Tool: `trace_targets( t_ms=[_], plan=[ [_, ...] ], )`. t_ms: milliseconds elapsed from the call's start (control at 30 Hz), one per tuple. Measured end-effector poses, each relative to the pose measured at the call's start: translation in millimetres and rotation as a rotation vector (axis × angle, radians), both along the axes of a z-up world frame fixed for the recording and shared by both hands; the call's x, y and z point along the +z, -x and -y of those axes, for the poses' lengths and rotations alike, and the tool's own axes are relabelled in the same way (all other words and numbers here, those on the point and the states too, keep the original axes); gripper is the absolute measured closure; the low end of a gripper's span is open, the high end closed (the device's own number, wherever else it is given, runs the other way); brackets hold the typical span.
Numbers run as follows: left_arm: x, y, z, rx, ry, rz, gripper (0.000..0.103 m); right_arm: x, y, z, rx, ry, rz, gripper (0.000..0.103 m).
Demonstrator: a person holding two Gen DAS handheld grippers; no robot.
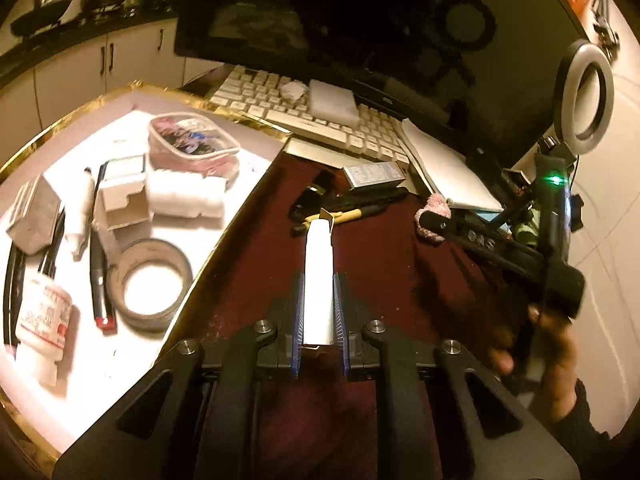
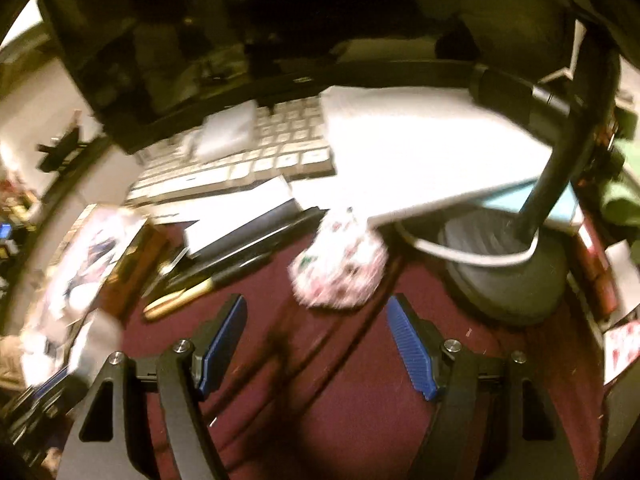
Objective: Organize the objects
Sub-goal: 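Lift the white box with the left tool while the right tool grasps the pink fluffy ball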
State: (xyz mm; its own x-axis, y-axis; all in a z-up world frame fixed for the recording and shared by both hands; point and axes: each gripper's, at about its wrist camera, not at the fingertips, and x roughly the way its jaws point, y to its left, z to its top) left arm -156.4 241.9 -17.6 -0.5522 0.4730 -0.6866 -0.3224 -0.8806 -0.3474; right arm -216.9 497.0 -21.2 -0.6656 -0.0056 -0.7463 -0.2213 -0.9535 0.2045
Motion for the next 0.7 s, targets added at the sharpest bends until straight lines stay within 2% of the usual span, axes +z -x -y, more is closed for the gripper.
trace_targets(
  t_ms=[167,267,333,500,600,700],
  plan=[
    [0.5,-0.9,7.6,-0.015,-0.026,-0.004,0.090,-6.8,18.3,-3.8,-0.066,-0.019,0.025,0.032],
    [1.9,-1.3,12.1,-0.010,-0.033,-0.006,0.090,-9.0,27.5,-6.3,-0.070,-0.014,0.037,0.054],
    [3.6,-2.8,15.8,-0.005,-0.044,-0.011,0.090,-10.5,27.7,-8.1,-0.072,-0.010,0.035,0.058],
    [9.5,-6.1,20.5,0.011,-0.071,-0.017,0.090,-3.5,13.7,-1.6,-0.029,0.018,0.008,0.062],
    [19.9,-11.0,25.8,0.014,-0.075,-0.047,0.090,5.5,-4.3,11.0,0.047,0.086,-0.023,0.062],
    [32.7,-13.5,39.0,0.044,-0.076,-0.070,0.090,18.7,-17.0,26.9,0.128,0.111,-0.077,0.062]
  ],
)
